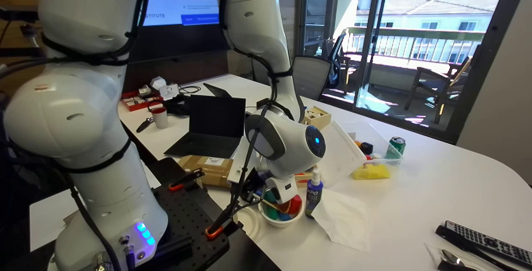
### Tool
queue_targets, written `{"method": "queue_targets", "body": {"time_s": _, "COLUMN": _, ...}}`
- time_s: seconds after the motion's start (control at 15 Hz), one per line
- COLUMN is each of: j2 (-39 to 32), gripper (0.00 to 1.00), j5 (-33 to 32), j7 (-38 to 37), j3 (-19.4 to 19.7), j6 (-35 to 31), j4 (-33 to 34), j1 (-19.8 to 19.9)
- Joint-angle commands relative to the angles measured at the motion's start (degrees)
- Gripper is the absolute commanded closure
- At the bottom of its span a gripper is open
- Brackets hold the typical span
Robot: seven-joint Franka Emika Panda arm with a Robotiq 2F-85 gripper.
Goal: Use the chopsticks to stir in the white bowl
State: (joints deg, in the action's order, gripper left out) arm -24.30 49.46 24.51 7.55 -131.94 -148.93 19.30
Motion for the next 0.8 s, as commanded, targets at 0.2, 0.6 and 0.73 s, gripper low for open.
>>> {"method": "queue_targets", "body": {"time_s": 0.2, "j2": 0.2, "gripper": 0.97, "j5": -2.26, "j7": -3.37, "j3": 2.89, "j6": 6.47, "j4": -0.45, "j1": 0.15}}
{"method": "queue_targets", "body": {"time_s": 0.6, "j2": 0.43, "gripper": 0.97, "j5": -2.92, "j7": -11.0, "j3": 4.58, "j6": 3.68, "j4": -0.66, "j1": -1.23}}
{"method": "queue_targets", "body": {"time_s": 0.73, "j2": 0.81, "gripper": 0.97, "j5": -2.62, "j7": -12.9, "j3": 4.8, "j6": 2.0, "j4": -0.96, "j1": -1.83}}
